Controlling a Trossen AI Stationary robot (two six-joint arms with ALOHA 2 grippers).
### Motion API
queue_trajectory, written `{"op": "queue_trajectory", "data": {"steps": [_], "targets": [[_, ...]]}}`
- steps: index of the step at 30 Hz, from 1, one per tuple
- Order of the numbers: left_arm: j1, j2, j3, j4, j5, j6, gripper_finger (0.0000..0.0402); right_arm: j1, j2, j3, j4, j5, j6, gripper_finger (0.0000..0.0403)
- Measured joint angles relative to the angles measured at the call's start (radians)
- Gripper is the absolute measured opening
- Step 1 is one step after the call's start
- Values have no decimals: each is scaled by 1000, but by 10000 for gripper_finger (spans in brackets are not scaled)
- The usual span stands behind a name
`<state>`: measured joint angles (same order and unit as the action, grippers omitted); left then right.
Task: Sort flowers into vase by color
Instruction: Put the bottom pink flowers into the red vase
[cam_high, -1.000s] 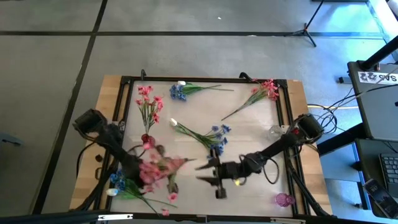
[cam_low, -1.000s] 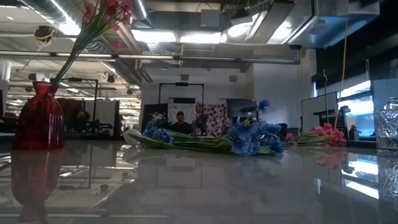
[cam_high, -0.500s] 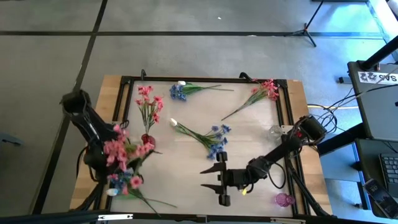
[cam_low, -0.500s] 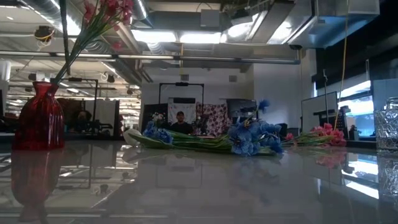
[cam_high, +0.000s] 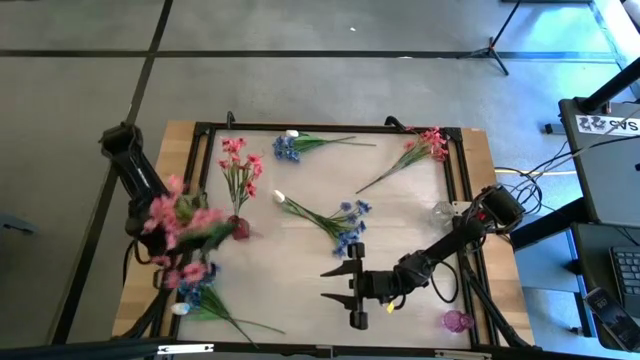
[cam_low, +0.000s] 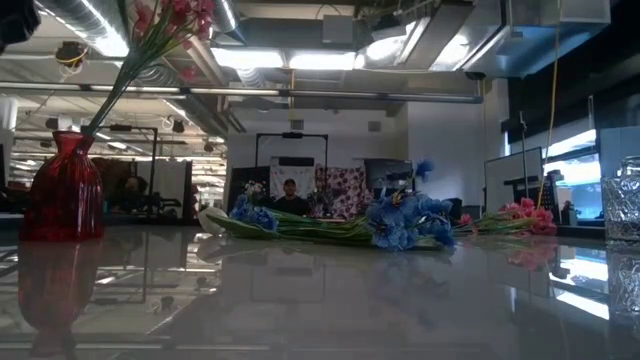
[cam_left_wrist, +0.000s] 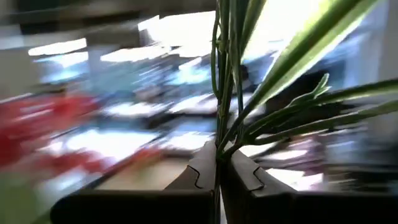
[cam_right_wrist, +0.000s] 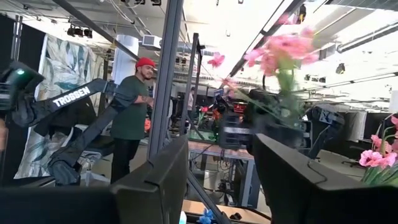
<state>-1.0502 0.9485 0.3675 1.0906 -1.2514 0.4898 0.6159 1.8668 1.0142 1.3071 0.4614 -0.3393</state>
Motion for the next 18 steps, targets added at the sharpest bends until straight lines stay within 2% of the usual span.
{"op": "queue_trajectory", "data": {"steps": [3, 6, 8, 9, 12, 18], "targets": [[79, 11, 1, -173, 316, -227, 2, -1, 0, 0, 0, 0, 0, 182], [222, 62, 12, -318, 497, -445, 2, -1, 0, 0, 0, 10, 0, 182], [315, 98, 22, -375, 600, -516, 2, -1, 0, 0, 1, 20, -2, 182], [352, 104, 29, -417, 630, -523, 2, -1, 0, 0, 1, 19, -4, 182], [411, 50, 42, -629, 607, -537, 2, -1, 0, 0, 0, 20, -4, 182], [383, -271, 65, -959, 603, -593, 2, 28, 0, -2, -35, 47, -35, 182]]}}
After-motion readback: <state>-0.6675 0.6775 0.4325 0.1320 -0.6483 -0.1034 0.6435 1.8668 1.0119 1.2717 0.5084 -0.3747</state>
